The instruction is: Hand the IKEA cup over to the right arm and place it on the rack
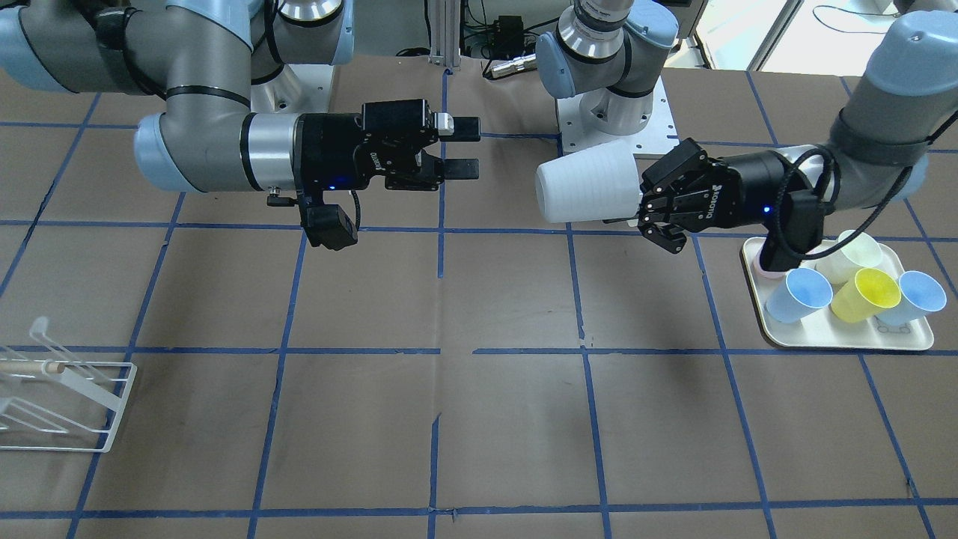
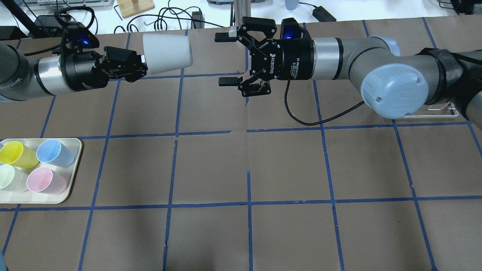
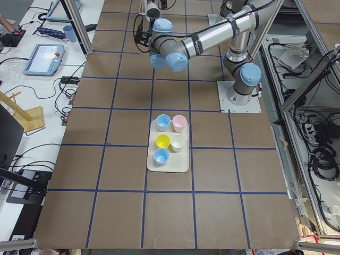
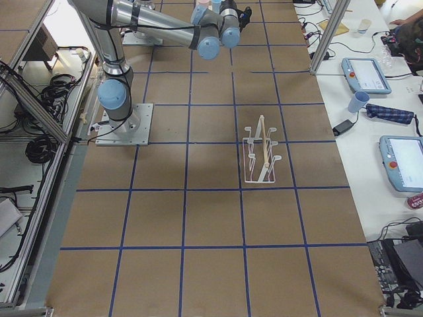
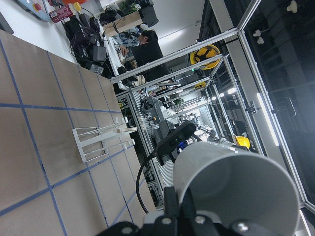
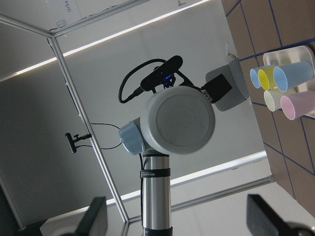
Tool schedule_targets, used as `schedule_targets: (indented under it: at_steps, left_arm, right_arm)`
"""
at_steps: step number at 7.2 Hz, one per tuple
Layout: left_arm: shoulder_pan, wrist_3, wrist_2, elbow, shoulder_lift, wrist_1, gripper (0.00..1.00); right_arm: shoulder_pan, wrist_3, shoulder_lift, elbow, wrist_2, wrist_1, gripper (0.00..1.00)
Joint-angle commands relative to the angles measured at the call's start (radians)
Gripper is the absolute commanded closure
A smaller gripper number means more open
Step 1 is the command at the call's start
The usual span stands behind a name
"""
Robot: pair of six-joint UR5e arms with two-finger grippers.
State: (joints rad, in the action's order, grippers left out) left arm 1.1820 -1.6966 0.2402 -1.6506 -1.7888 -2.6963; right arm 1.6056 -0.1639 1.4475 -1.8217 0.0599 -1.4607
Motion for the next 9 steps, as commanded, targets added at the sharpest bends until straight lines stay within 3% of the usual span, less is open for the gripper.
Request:
schedule_targets:
  at_steps: [1,4,8,9]
  left_arm:
    - [0.007,-0.006,-0.040,-0.025,-0.003,-0.151,1.00]
    - [0.017,-0.020,-0.047,-0.026,0.014,-0.239,1.00]
    - [0.050,-0.075,-0.079,-0.040,0.002,-0.249,1.00]
    - [0.082,-0.078,-0.129,-0.040,0.000,-0.250,1.00]
  right_arm:
    - [0.002,0.009,-0.007,-0.001,0.003,-0.003,0.00]
    - [0.039,0.012,-0.047,0.007,0.014,-0.030,0.00]
    - [0.043,0.064,-0.047,0.012,0.032,-0.032,0.00]
    - [0.043,0.067,-0.047,0.012,0.037,-0.033,0.00]
